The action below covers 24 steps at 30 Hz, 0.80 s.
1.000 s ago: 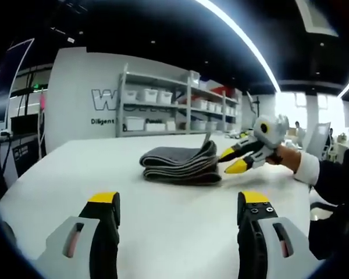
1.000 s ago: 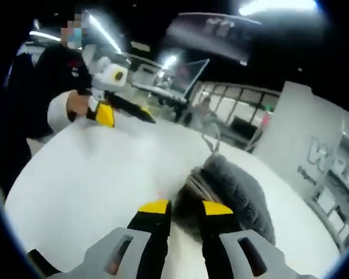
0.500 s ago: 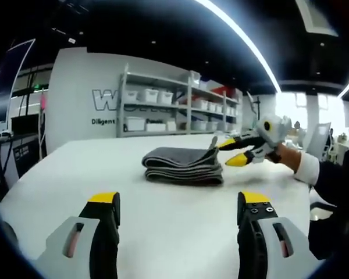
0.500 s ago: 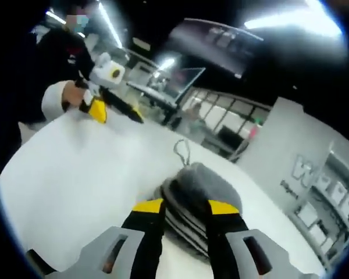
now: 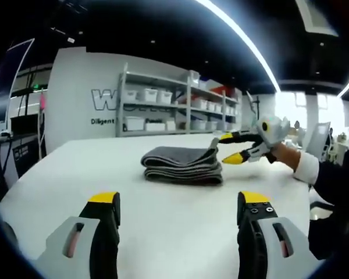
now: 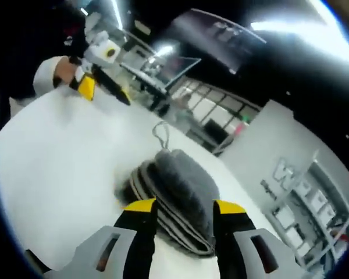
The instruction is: Open the folded towel by lifting each exposed corner and separating the folded layers until the towel lies flat within the target outline without major curled edges
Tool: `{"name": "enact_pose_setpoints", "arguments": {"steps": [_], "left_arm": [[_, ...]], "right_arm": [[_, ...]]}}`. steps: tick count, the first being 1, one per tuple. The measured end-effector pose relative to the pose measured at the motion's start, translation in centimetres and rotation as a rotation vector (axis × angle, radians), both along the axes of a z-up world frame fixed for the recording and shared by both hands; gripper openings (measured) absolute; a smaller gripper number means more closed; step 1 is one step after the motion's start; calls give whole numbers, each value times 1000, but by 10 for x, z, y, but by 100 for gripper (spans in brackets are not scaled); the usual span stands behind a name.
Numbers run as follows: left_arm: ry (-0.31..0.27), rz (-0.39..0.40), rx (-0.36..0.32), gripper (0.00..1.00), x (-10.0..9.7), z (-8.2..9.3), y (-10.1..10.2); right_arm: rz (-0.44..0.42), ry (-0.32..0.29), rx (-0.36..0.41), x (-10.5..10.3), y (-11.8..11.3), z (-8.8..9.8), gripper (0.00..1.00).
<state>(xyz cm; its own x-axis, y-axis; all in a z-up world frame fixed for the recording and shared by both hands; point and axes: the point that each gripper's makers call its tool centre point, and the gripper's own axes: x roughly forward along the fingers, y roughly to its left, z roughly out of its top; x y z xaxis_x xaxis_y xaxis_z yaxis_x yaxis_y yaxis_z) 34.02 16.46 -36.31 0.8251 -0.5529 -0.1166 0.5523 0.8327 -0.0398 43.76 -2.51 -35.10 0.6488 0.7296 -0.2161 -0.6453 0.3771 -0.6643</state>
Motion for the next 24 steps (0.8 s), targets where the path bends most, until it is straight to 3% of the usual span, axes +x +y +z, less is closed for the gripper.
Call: {"name": "enact_pose_setpoints", "arguments": {"steps": [3,10,24], "left_arm": [[0,0,-1,81,-1,0,0],[2,-2,-5,81,4,1,1],[5,-4,-14,81,13,1,5]], "right_arm": [[-61,-27,-32,11,-10,-2,35],[-104,-44,-73,18,-17,-7,39],[-177,-210,-239,28,-23,-12,40]]}}
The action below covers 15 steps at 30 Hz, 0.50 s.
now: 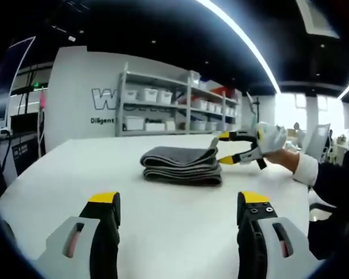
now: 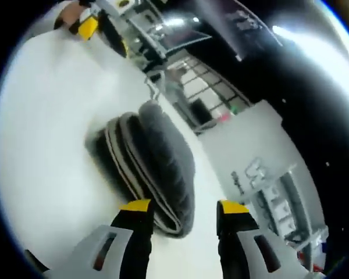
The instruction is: Open the folded towel by lifting each exposed corner and separating the folded layers until the towel lies flat within the target outline without major curled edges
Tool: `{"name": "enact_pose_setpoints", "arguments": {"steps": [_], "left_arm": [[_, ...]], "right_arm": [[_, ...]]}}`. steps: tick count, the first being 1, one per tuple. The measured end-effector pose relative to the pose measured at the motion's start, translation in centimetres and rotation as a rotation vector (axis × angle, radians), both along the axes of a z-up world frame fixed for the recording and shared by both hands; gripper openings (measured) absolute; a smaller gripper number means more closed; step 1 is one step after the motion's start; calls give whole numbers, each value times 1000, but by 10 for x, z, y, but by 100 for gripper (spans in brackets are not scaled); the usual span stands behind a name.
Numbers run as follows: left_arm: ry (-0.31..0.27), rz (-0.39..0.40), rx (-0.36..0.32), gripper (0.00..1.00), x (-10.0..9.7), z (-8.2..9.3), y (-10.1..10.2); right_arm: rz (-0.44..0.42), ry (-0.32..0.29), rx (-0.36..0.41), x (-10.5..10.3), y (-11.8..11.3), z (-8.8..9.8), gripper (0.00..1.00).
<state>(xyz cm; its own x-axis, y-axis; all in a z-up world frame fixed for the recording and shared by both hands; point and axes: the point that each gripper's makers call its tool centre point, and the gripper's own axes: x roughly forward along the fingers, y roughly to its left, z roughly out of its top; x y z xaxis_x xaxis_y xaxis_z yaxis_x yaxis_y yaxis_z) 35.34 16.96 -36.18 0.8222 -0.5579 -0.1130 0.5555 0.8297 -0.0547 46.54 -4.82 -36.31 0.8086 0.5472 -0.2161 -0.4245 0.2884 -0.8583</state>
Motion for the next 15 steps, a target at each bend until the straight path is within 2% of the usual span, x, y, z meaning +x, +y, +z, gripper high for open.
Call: {"name": "enact_pose_setpoints", "arguments": {"steps": [10,15], "left_arm": [[3,-4,-3,81,4,0,-1],[4,-10,1,81,6,-1,-3]], "right_arm": [[9,-75,-71,3,6,-2,36],[29,-108,-108,2,13,-4,30]]}}
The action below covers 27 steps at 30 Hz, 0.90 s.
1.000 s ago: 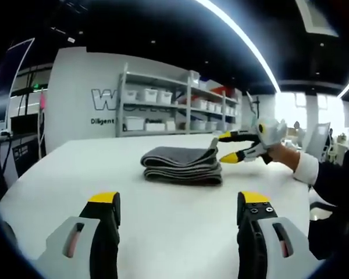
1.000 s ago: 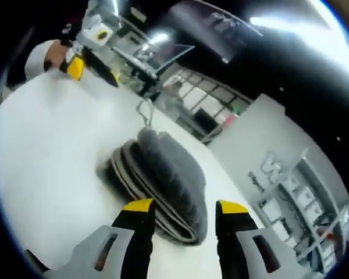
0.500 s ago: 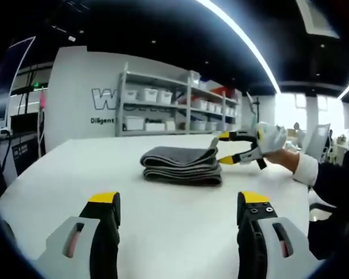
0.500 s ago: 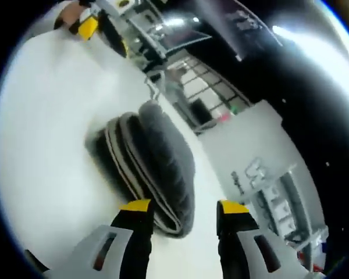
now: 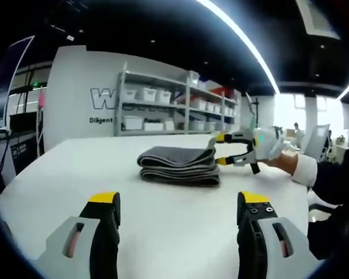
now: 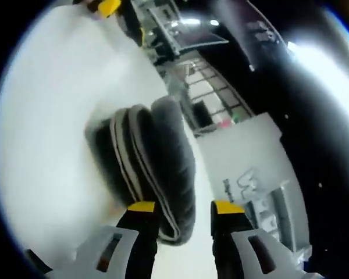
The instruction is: Open the folded towel by lifting each exposed corner and separating the folded layers until the towel lies flat within the target outline without major curled edges
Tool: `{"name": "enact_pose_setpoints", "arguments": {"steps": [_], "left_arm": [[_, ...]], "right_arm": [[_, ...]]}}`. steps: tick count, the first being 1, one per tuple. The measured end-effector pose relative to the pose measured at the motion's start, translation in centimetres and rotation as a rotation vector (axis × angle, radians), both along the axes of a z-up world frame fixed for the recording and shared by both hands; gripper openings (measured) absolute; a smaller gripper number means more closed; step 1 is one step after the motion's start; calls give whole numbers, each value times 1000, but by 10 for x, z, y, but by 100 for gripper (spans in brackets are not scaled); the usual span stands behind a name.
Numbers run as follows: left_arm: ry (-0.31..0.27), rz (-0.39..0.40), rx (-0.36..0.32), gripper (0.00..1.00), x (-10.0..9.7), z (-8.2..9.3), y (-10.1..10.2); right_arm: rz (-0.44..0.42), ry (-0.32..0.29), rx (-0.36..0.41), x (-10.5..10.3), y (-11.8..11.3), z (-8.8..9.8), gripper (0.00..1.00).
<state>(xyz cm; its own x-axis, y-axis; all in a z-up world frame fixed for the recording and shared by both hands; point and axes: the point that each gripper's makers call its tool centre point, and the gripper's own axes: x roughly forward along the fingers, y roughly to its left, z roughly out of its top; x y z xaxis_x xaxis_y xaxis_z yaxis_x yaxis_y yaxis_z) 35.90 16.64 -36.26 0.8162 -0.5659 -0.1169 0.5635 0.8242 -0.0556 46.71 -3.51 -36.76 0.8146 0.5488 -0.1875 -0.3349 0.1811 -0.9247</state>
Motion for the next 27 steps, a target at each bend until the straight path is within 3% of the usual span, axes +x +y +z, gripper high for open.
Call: {"name": "enact_pose_setpoints", "arguments": {"steps": [27], "left_arm": [[11,-44,23,79,-6,-3,-30]], "right_arm": [[63,-127,-114,12,42,0,24]]}}
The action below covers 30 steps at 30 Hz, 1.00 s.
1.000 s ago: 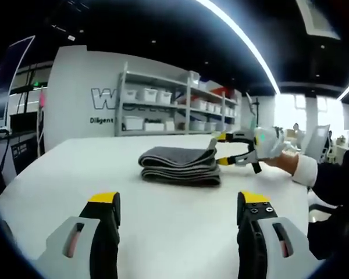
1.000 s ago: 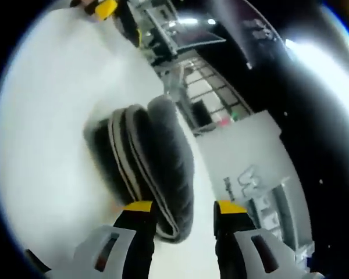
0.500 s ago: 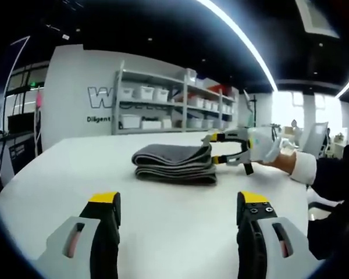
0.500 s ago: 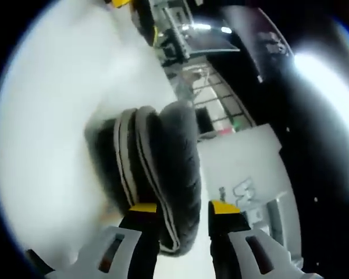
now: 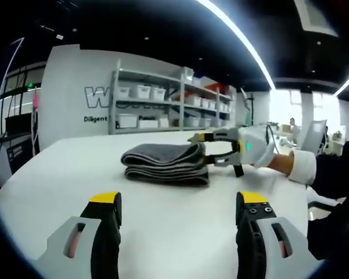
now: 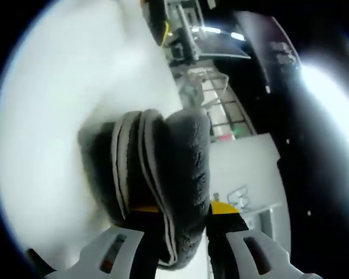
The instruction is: Open the folded towel by lifting each exposed corner and separating the folded layers until the towel lies flat within the target outline without major curled edges
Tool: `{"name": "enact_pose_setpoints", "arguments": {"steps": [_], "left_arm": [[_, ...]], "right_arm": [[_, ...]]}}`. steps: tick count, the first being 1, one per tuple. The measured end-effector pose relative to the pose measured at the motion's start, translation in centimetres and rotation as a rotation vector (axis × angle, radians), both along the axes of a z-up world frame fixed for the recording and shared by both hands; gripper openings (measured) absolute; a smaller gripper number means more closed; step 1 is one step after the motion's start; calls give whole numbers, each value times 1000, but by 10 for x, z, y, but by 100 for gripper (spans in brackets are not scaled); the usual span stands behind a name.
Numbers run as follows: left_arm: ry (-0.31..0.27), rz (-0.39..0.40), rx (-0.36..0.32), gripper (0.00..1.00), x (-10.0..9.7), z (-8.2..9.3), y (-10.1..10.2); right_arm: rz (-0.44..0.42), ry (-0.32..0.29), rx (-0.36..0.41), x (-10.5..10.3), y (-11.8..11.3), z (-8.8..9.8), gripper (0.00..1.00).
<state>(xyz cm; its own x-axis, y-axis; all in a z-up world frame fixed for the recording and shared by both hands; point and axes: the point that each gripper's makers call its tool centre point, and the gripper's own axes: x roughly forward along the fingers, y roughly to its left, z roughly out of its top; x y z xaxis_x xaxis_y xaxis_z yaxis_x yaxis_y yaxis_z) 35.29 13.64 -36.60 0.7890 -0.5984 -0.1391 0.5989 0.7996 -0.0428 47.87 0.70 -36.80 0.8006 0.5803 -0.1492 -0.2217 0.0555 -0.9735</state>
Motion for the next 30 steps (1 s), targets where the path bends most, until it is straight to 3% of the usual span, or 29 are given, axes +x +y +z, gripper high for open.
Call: {"name": "enact_pose_setpoints", "arguments": {"steps": [4,9,12,15,18,19,30], "left_arm": [[4,-4,7,79,-1,-2,-3],[7,-3,9,79,1,-3,-3],[6,-2,7,79,3,-2,-1],[11,-2,0,80,5,0,2],[11,-2,-1,81,5,0,2],[12,-4,-6,82,4,1,0],[-1,-15,-55,92,-1,9,3]], "right_arm": [[16,-12,-23,0,8,-1,22],[29,45,-8,-3,17,-7,12],[24,41,-7,-4,21,-6,9],[25,103,60,-8,23,-7,7],[24,113,70,-8,24,-7,7],[9,178,161,-10,23,-2,7],[-23,305,349,-9,23,9,6]]}}
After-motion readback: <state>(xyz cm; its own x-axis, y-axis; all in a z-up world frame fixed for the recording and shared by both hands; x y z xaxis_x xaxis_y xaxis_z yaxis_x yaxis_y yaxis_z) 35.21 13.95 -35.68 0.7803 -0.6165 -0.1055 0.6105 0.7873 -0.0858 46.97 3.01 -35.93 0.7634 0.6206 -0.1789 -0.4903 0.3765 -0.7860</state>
